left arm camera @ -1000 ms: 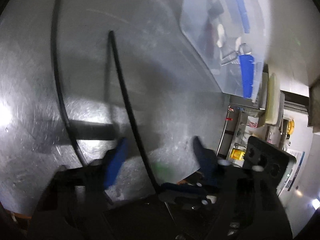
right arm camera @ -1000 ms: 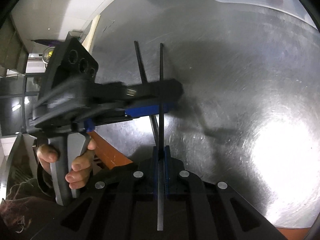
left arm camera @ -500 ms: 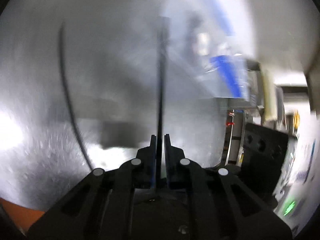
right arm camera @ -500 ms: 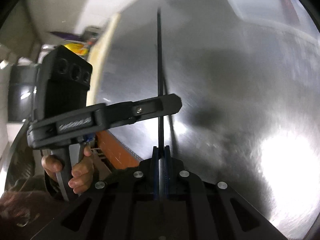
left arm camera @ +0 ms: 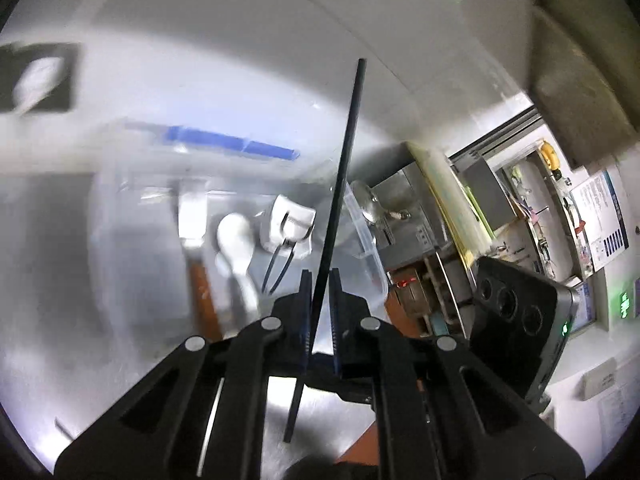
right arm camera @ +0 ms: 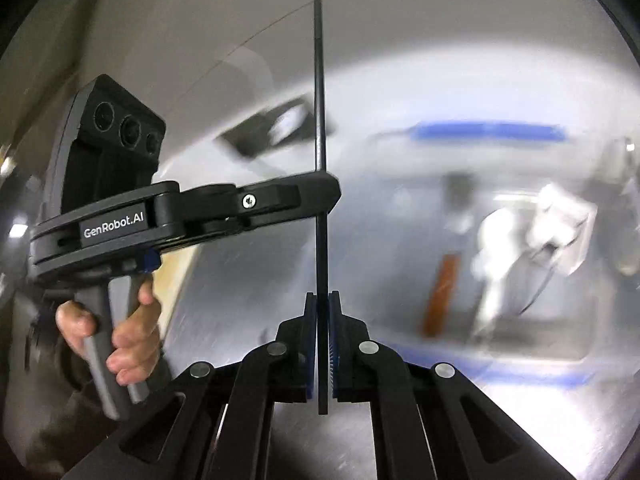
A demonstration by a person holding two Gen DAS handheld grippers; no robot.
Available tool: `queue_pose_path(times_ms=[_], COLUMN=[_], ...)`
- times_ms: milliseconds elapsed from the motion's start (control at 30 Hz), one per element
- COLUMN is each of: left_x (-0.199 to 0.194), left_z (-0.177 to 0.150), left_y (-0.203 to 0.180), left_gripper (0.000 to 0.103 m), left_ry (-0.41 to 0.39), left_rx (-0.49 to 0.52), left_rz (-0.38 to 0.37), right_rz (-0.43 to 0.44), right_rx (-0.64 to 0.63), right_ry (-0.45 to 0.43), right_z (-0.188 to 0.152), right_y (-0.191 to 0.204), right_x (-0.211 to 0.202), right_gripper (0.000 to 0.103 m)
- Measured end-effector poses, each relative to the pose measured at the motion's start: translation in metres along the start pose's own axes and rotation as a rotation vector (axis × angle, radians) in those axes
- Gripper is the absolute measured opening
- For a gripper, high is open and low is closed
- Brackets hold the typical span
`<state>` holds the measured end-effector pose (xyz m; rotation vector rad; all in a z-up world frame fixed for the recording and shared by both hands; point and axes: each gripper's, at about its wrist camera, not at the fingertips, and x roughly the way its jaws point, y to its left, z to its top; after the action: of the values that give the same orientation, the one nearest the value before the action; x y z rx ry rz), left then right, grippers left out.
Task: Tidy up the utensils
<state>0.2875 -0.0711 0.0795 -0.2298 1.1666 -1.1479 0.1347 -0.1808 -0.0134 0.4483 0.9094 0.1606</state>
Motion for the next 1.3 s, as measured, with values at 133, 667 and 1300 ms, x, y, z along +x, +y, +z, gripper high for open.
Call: queue_pose_path(times_ms=[133, 667, 1300], left_x=[0.067, 0.167, -0.171], left_z=[0.049, 0.032, -0.212], left_y=[0.017, 0.080, 0.183], left_gripper=[0.007, 0.008, 0.064], left_ry=[0.085, 0.272, -0.188], left_rx=[-0.018, -0.064, -0.393], left_rz=[0.067, 0.286, 0.479], right_rz=[-0.025, -0.150, -0.178], right_rx=[0.075, 0.163, -0.542], right_ry=[0.045, 0.242, 0.603], right_z=[0.040, 0.037, -0.207], right_y=[-0.056, -0.144, 0.120], right_x=[0.026, 0.099, 0.226], right_gripper=[0.007, 0.010, 0.031])
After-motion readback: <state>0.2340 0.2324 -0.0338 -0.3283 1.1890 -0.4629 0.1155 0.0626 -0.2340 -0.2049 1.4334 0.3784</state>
